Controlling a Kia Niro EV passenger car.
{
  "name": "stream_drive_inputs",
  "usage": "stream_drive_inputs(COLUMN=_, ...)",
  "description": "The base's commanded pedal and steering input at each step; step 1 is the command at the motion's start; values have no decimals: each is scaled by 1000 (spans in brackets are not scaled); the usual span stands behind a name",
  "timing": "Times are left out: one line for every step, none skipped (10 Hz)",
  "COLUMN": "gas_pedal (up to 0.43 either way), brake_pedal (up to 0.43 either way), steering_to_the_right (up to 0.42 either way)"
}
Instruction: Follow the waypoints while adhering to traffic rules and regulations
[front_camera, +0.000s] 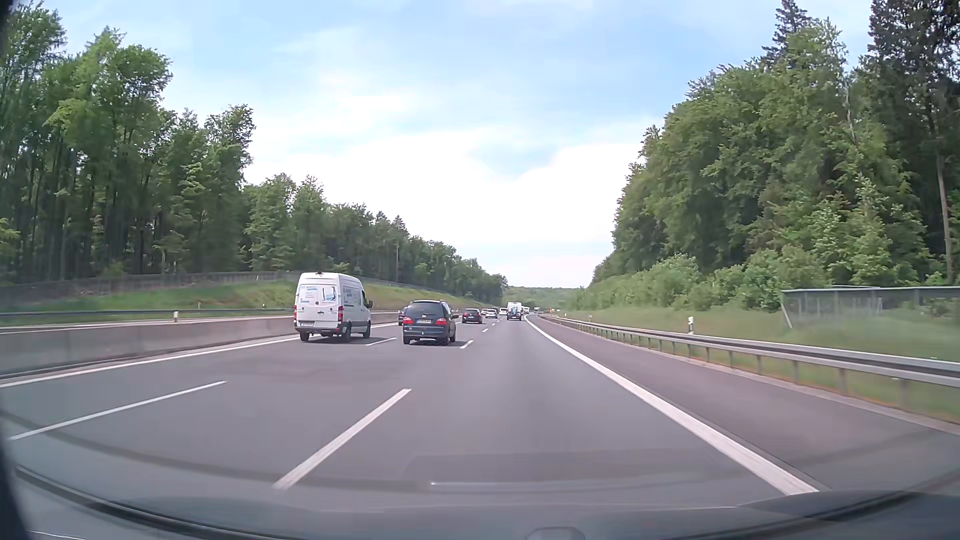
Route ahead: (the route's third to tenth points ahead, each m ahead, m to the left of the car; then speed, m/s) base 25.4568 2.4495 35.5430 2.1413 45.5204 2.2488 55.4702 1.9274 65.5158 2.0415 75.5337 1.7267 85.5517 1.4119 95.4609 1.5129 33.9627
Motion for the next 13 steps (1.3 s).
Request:
stream_drive_inputs(gas_pedal=0, brake_pedal=0, steering_to_the_right=0)
stream_drive_inputs(gas_pedal=0, brake_pedal=0, steering_to_the_right=0)
stream_drive_inputs(gas_pedal=0, brake_pedal=0, steering_to_the_right=0)
stream_drive_inputs(gas_pedal=0, brake_pedal=0, steering_to_the_right=0)
stream_drive_inputs(gas_pedal=0, brake_pedal=0, steering_to_the_right=0)
stream_drive_inputs(gas_pedal=0, brake_pedal=0, steering_to_the_right=0)
stream_drive_inputs(gas_pedal=0, brake_pedal=0, steering_to_the_right=0)
stream_drive_inputs(gas_pedal=0, brake_pedal=0, steering_to_the_right=-3)
stream_drive_inputs(gas_pedal=0, brake_pedal=0, steering_to_the_right=-5)
stream_drive_inputs(gas_pedal=0, brake_pedal=0, steering_to_the_right=-5)
stream_drive_inputs(gas_pedal=0, brake_pedal=0, steering_to_the_right=-5)
stream_drive_inputs(gas_pedal=0, brake_pedal=0, steering_to_the_right=-5)
stream_drive_inputs(gas_pedal=0, brake_pedal=0, steering_to_the_right=-5)
